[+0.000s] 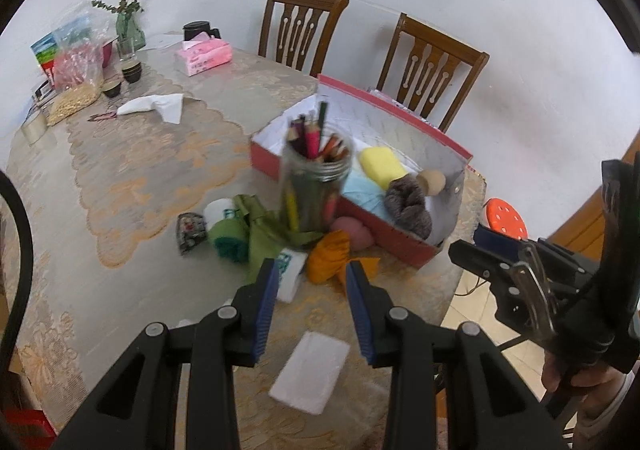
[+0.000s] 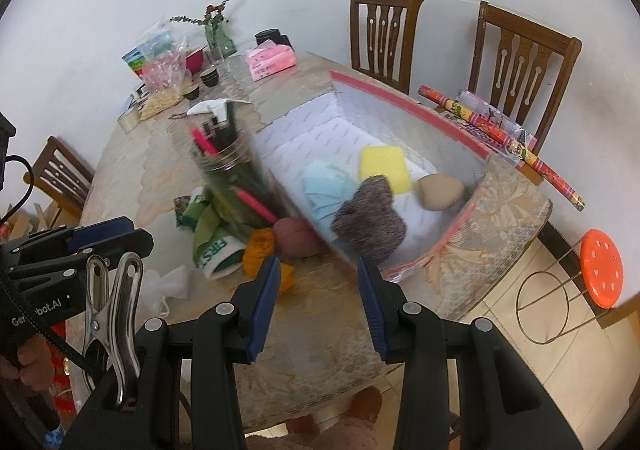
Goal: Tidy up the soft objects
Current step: 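Withdraw both grippers from the box toward the remaining items, then grasp the white mesh pouch with the left gripper while the right grasps the orange fabric bow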
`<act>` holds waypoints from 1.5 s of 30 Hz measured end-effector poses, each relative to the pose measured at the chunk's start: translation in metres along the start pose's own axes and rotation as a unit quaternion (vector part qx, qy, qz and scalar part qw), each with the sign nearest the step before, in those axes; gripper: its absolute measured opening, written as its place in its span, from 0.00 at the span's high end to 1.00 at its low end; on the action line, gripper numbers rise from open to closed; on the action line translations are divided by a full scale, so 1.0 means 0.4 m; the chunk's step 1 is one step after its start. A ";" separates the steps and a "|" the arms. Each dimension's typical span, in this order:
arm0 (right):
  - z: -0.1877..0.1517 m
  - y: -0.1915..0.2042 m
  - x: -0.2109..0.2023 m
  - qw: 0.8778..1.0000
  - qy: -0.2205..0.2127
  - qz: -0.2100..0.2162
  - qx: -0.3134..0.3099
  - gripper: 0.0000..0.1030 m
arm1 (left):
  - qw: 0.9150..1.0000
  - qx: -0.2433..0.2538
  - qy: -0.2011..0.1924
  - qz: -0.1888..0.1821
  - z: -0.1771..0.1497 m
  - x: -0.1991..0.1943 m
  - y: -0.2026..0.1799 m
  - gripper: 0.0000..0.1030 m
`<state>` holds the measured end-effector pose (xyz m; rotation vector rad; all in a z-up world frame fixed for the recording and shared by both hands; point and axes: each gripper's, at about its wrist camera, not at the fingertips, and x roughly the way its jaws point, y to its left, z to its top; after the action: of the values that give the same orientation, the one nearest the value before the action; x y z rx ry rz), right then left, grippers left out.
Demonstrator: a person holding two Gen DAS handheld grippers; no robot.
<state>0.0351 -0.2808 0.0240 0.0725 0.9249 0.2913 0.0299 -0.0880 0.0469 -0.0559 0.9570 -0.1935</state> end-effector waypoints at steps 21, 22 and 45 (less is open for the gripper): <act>-0.084 0.139 0.034 0.999 0.035 -0.003 -0.019 0.60 | 0.998 -0.043 0.041 0.020 -0.117 0.029 0.198 0.65; -0.087 0.141 0.041 0.999 0.039 -0.002 -0.020 0.60 | 0.998 -0.046 0.046 0.022 -0.120 0.035 0.203 0.65; -0.057 0.141 0.203 0.996 0.085 -0.006 -0.030 0.60 | 0.993 -0.031 0.105 0.032 -0.160 0.160 0.213 0.55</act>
<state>0.0507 -0.2056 -0.0425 -0.0129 1.0852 0.3175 0.0255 -0.0139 -0.0530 -0.0629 1.1735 -0.1117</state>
